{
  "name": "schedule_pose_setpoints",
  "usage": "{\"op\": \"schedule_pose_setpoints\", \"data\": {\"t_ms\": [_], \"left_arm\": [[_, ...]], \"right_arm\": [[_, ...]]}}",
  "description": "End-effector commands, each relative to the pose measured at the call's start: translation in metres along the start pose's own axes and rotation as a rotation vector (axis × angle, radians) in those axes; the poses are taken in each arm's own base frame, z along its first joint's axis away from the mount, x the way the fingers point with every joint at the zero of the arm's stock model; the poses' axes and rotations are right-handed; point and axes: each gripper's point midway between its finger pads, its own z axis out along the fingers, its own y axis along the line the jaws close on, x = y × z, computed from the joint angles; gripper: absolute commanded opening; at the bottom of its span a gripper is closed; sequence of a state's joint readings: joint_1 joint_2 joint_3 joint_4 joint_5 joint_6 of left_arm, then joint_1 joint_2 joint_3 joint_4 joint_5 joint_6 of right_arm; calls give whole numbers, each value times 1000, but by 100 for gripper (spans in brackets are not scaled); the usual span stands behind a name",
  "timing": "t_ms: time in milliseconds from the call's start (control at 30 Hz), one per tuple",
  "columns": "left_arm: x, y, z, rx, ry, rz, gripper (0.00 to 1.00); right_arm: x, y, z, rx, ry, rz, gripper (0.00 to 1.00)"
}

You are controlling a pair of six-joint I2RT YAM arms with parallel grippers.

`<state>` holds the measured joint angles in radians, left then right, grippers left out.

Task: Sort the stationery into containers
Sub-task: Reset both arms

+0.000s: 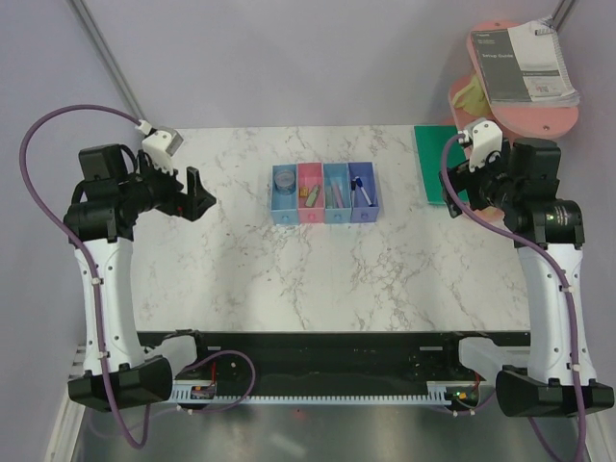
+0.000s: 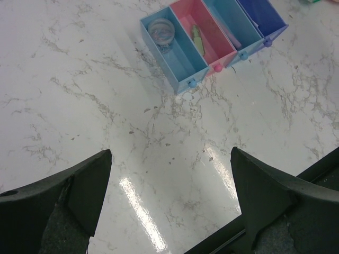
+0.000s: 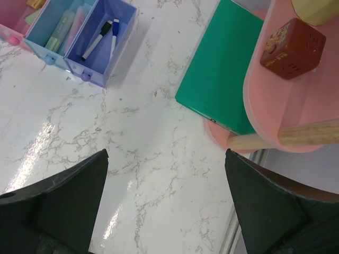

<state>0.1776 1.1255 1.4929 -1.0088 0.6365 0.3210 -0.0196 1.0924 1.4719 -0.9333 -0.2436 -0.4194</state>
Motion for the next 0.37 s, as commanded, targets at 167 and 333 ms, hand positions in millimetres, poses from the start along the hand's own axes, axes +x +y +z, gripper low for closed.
{"op": "schedule_pose_setpoints", "data": {"t_ms": [167,333], "left_arm": [[-2,-12,-5,62,-38,28,100],[0,-13,-5,69,-37,23,100]], "right_arm": [[-20,8,-10,-43,-81,16,98],[-19,7,-9,-41,-79,19,98]]}}
